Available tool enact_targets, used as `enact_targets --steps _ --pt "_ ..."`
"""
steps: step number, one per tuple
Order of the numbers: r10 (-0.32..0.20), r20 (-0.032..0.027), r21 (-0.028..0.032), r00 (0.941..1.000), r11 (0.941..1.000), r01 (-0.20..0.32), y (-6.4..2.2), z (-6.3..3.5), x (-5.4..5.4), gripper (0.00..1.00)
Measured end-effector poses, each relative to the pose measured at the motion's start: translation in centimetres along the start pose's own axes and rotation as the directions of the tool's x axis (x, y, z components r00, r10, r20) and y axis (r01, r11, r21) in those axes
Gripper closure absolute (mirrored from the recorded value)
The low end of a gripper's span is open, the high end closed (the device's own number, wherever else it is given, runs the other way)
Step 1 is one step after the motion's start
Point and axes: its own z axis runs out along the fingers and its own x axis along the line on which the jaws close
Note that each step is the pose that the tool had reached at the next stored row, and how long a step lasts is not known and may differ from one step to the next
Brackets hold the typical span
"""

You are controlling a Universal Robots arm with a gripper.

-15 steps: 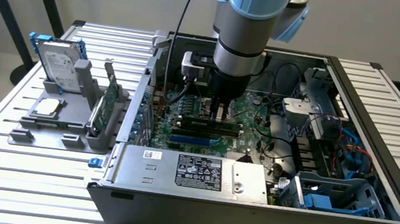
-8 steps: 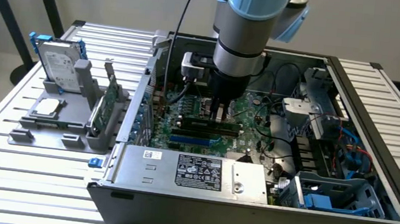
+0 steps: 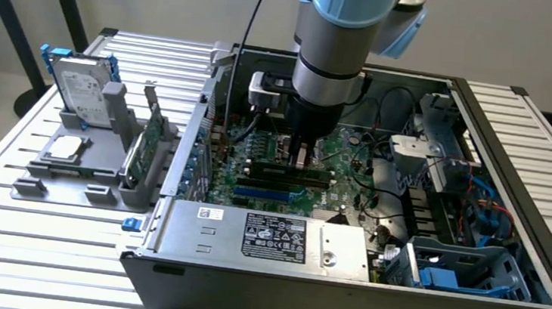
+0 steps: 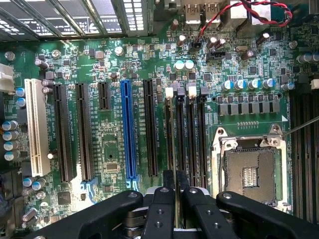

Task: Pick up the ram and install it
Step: 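Insert the ram into the slot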

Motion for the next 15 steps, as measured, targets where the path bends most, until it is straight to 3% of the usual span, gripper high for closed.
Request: enact_targets --steps 15 --pt "0.000 0.0001 0.0001 1.0000 1.0000 0.000 -0.07 0.12 -0.08 0.86"
